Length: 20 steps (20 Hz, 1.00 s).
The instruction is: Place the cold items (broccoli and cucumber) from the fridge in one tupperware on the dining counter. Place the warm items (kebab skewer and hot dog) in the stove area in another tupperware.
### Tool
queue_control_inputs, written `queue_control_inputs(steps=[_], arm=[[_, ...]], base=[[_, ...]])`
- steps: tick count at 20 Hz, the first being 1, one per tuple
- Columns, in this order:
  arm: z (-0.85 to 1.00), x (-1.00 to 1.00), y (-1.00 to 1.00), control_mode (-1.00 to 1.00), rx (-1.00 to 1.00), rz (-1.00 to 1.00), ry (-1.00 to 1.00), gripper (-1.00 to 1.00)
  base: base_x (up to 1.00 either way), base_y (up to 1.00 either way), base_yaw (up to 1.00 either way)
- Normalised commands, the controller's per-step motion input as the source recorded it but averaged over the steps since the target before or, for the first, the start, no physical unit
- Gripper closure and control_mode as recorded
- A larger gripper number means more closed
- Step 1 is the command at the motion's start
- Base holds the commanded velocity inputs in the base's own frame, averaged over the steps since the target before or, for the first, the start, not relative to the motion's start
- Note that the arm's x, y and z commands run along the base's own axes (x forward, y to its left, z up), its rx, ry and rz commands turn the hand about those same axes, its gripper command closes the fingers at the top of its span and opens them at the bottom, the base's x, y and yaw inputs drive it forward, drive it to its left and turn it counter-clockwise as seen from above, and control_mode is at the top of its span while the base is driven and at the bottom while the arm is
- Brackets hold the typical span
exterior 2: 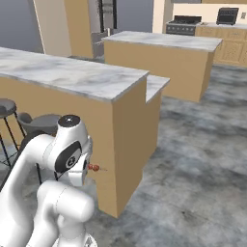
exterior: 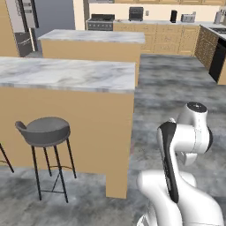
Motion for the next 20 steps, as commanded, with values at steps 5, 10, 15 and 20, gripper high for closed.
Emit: queue_control_inputs(steps=[5,10,15,20], arm=[[0.0,0.0,0.0,1.0,0.0,0.0,0.0,1.0],[0.0,0.0,0.0,1.0,0.0,0.0,0.0,1.0],[0.0,0.0,0.0,1.0,0.0,0.0,0.0,1.0],[0.0,0.0,0.0,1.0,0.0,0.0,0.0,1.0]], base=[[-0.22,1.0,-0.09],[-0.33,1.0,-0.08],[-0.13,1.0,-0.07],[0.02,1.0,-0.09]])
